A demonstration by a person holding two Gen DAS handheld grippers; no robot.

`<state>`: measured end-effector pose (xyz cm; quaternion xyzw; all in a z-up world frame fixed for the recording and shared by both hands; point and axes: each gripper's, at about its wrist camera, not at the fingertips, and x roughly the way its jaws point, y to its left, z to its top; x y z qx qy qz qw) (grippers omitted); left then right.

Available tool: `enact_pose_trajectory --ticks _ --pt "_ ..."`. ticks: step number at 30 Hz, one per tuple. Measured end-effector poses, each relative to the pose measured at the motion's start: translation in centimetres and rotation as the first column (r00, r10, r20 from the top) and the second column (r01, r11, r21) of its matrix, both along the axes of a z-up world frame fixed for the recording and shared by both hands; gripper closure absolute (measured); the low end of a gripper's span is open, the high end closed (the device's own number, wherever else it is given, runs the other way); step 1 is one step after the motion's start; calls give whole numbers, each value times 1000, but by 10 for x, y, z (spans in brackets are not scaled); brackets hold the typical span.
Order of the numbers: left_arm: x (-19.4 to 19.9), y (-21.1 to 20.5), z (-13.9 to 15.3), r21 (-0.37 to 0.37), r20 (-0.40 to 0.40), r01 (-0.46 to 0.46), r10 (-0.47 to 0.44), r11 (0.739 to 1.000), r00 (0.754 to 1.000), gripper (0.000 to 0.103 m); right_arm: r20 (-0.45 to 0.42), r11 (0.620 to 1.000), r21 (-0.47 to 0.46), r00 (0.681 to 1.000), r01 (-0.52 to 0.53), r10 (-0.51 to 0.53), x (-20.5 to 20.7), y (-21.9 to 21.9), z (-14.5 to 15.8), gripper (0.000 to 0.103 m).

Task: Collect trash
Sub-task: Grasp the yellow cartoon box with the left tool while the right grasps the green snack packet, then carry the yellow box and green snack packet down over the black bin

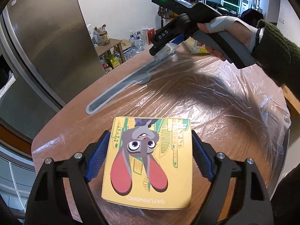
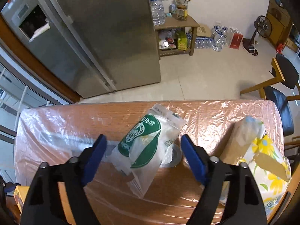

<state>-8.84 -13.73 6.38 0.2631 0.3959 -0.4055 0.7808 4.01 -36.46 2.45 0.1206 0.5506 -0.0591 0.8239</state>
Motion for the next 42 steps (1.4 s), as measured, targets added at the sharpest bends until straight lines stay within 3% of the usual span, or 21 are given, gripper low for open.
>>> enact_pose_trajectory --ticks 2,7,27,42 --pt "-1 0 -2 11 7 -4 4 1000 1000 21 -3 999 -11 999 -32 32 1 4 -2 48" --pt "-2 -1 -1 11 16 -7 7 1000 1000 23 34 997 31 997 -65 64 -7 6 2 59" --pt "-15 27 16 -115 -4 -152 152 982 988 24 228 978 2 952 -210 204 -111 31 54 60" --pt "-70 36 34 -173 16 -213 218 962 976 24 248 951 23 923 -307 292 -217 70 62 60"
